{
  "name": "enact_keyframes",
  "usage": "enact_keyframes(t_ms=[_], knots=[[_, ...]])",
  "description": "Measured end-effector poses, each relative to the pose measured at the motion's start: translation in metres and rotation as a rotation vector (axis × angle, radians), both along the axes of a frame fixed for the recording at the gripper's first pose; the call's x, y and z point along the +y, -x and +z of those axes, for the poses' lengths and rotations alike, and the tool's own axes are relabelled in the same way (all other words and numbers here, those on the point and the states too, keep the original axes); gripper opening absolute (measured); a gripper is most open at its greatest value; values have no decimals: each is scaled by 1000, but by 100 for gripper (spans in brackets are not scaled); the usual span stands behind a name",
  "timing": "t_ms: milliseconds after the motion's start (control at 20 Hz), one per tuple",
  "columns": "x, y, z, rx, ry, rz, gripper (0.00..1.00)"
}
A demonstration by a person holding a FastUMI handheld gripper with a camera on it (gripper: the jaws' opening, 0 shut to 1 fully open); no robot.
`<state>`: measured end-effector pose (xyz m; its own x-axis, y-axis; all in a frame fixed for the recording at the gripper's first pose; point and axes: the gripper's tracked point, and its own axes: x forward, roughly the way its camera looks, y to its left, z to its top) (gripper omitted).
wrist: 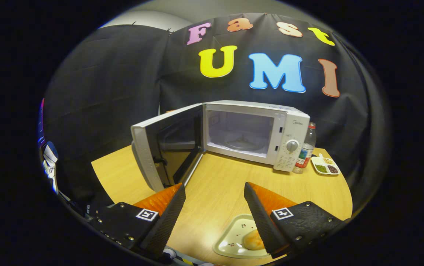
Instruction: Open the microwave, put the food inside, and close the microwave door.
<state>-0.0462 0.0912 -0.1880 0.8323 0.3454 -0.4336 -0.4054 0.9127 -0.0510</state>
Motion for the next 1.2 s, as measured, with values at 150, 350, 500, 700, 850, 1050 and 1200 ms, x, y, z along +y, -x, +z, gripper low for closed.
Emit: enact_keyframes(t_ms=[150,350,500,700,850,1050,1200], knots=[[-34,-6,-16,24,42,-55,97],[-68,-3,-50,98,93,-115,97],[-83,3,-72,145,115,-145,97],[-98,13,-101,224,114,-194,97],[-109,22,-119,278,121,-226,97],[-109,27,-129,323,96,-242,97],[-108,32,-135,346,93,-250,97]])
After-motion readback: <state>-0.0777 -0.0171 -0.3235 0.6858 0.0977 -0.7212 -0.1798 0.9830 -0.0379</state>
